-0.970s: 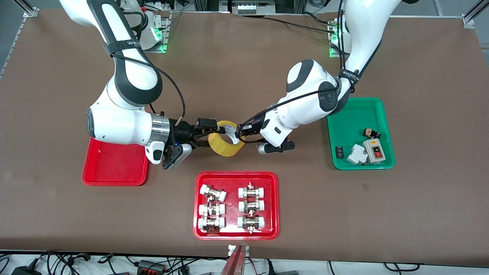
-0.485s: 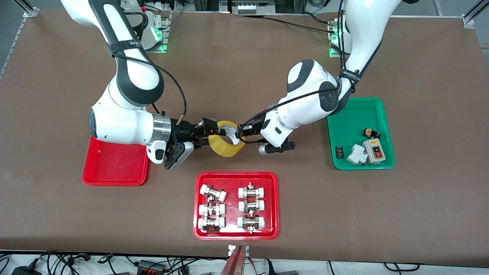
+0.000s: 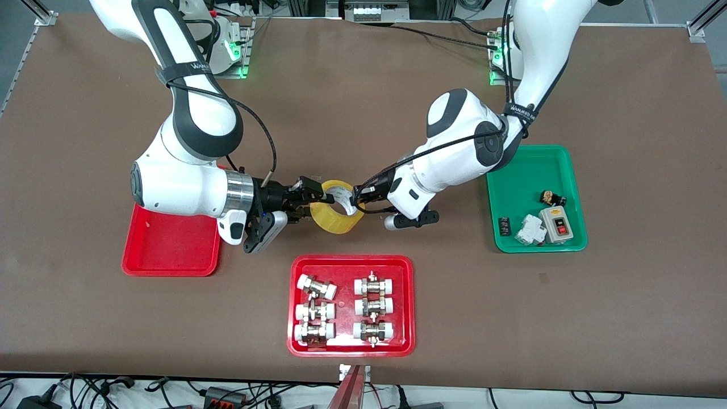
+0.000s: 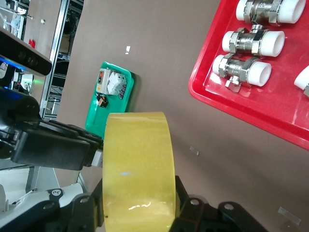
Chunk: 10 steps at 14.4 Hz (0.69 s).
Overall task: Left arm passes tape to right arm into tray
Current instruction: 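Carry the tape with the right gripper while the left gripper withdraws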
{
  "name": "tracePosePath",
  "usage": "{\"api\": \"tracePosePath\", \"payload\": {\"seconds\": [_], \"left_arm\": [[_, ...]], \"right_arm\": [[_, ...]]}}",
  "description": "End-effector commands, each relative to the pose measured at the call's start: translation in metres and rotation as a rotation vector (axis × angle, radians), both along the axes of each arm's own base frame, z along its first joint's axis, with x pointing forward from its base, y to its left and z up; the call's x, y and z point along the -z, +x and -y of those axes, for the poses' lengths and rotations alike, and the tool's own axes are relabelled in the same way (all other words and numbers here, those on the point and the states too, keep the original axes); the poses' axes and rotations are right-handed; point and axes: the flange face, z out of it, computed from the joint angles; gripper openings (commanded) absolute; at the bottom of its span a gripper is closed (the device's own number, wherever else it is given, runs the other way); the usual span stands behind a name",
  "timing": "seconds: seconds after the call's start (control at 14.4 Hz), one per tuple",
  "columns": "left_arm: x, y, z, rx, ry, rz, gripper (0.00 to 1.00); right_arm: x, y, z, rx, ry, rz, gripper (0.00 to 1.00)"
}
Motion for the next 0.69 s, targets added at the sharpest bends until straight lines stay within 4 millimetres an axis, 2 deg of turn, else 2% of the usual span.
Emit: {"api": "tracePosePath", "payload": {"seconds": [0.0,0.14,0.35,0.49,0.62], "left_arm": [[-0.013,0.008,-0.001,0.0,-0.021,0.026,0.98],[-0.018,0.014,-0.011,-0.011,-0.023,0.034,1.0],[-0.045,0.026,-0.05,-0.018,-0.01,0.011,1.0],[-0.067,0.027,-0.089,0.003,0.019,-0.057,1.0],[-0.078,0.034,-0.145,0.018,0.049,-0.163,1.0]], "right_arm": [[-0.005,0.002,-0.008,-0.027,0.032,0.028,0.41],[-0.003,0.002,-0.006,-0.038,0.035,0.04,0.39],[-0.002,0.003,-0.005,-0.045,0.036,0.049,0.38],[-0.002,0.002,-0.008,-0.05,0.035,0.051,0.38],[-0.002,0.002,-0.008,-0.05,0.035,0.051,0.38]]}}
